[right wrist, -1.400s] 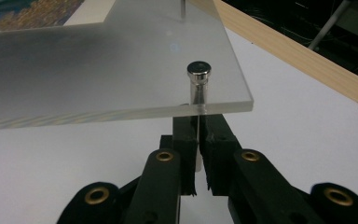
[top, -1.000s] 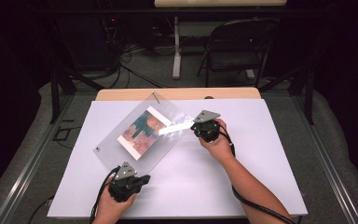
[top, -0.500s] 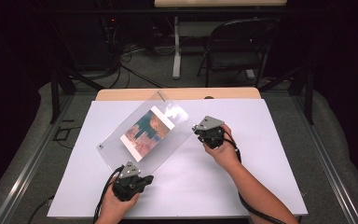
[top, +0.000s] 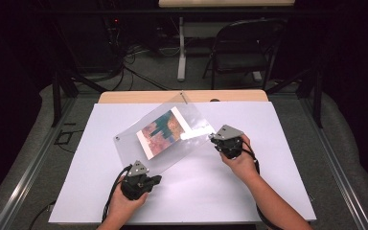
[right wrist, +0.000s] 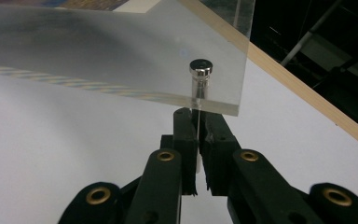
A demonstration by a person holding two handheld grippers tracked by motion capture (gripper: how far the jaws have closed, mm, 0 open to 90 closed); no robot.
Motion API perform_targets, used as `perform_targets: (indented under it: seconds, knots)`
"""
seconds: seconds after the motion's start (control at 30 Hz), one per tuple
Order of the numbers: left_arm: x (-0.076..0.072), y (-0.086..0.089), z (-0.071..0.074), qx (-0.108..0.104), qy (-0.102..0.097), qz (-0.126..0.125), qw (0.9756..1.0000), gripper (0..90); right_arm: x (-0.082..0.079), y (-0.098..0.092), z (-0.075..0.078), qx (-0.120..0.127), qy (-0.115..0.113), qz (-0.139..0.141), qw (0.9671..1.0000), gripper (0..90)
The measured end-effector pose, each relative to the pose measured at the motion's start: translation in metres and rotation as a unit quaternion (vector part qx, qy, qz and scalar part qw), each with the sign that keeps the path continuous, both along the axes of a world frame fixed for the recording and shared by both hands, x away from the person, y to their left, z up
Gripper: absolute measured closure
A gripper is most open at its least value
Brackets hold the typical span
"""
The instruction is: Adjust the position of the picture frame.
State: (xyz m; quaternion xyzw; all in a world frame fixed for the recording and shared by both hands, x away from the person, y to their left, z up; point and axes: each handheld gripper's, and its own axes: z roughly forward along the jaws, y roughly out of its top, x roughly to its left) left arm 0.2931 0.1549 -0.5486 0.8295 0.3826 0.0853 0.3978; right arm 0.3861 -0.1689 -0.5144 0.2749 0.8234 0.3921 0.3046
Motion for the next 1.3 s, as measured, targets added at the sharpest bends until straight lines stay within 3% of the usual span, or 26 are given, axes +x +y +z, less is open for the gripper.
perform_targets:
  seconds: [0.13, 0.2, 0.23, 0.33, 0.4, 0.6, 0.77, 1.07, 1.3]
  knots:
    - [0.007, -0.003, 0.0, 0.005, 0.0, 0.003, 1.0, 90.0, -0.006, -0.005, 0.002, -0.005, -0.005, -0.005, 1.0, 85.5]
    - [0.017, -0.005, -0.004, 0.019, 0.004, 0.018, 0.9997, 90.0, -0.012, -0.011, 0.004, 0.0, -0.007, -0.006, 1.0, 85.7]
    - [0.02, -0.004, -0.004, 0.011, 0.014, 0.021, 0.9996, 90.0, -0.015, -0.013, 0.005, 0.006, -0.005, -0.005, 1.0, 85.7]
    - [0.023, -0.005, 0.0, 0.003, 0.017, 0.019, 0.9997, 90.0, -0.02, -0.018, 0.004, 0.02, 0.007, -0.008, 0.9997, 85.7]
    - [0.026, -0.012, 0.004, 0.013, 0.003, 0.014, 0.9998, 90.0, -0.023, -0.02, 0.002, 0.029, 0.014, -0.009, 0.9994, 85.7]
    - [0.035, -0.022, 0.005, 0.037, -0.011, 0.022, 0.999, 90.0, -0.037, -0.027, 0.0, 0.044, 0.017, -0.016, 0.9988, 85.7]
    - [0.049, -0.02, 0.006, 0.023, -0.008, 0.038, 0.999, 90.0, -0.05, -0.031, 0.001, 0.059, 0.025, -0.02, 0.9978, 85.6]
    - [0.076, -0.008, 0.001, 0.004, 0.023, 0.061, 0.9978, 90.0, -0.076, -0.02, 0.003, 0.06, 0.026, -0.001, 0.9978, 85.3]
    - [0.089, 0.001, 0.001, -0.009, 0.031, 0.08, 0.9963, 90.0, -0.091, -0.006, -0.005, 0.069, 0.05, 0.013, 0.9963, 84.0]
